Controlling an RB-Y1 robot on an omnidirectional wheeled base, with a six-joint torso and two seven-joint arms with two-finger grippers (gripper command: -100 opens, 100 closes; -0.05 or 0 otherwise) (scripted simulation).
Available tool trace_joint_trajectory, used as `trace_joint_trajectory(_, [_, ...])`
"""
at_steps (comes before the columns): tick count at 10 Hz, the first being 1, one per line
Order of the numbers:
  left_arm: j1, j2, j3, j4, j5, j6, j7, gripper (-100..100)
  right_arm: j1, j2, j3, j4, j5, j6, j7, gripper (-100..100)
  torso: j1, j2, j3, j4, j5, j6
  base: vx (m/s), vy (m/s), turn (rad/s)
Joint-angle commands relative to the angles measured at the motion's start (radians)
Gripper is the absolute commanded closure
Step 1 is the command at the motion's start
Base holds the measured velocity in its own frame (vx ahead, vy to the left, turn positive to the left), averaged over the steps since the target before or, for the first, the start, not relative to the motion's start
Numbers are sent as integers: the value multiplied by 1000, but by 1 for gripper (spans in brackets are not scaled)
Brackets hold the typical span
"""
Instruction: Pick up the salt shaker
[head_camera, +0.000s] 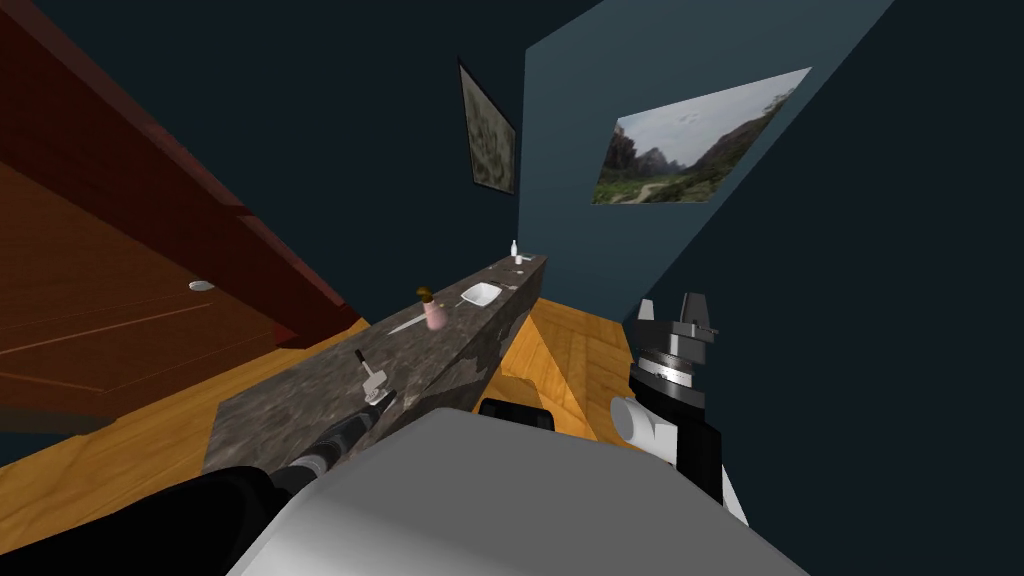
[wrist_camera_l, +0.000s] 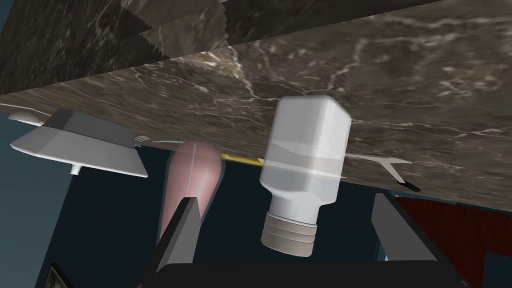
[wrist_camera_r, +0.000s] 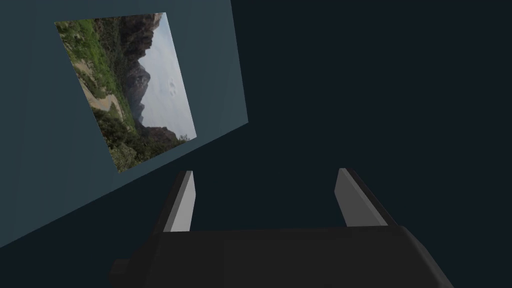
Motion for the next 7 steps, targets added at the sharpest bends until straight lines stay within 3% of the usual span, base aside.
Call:
trace_joint_trajectory(1, [28,17,10,13,-15,10,6,-100,0,0,0,0,0,0,0,0,0,0,0,0,0,0,54,-6,-99])
trace_joint_trajectory(2, [19,7,3,3,-11,7,1,-100,0,0,0,0,0,0,0,0,0,0,0,0,0,0,25,-2,-17])
trace_joint_trajectory(3, [21,7,3,3,-12,9,2,0,0,0,0,0,0,0,0,0,0,1,1,0,0,0,0,0,0])
trace_joint_trajectory(4, [2,15,17,35,7,19,14,-100,0,0,0,0,0,0,0,0,1,2,1,1,0,0,-36,-26,-244])
trace_joint_trajectory(7, [-46,36,52,115,56,44,45,-100,0,0,0,0,0,0,0,0,-3,9,6,2,-1,0,-93,-72,-290])
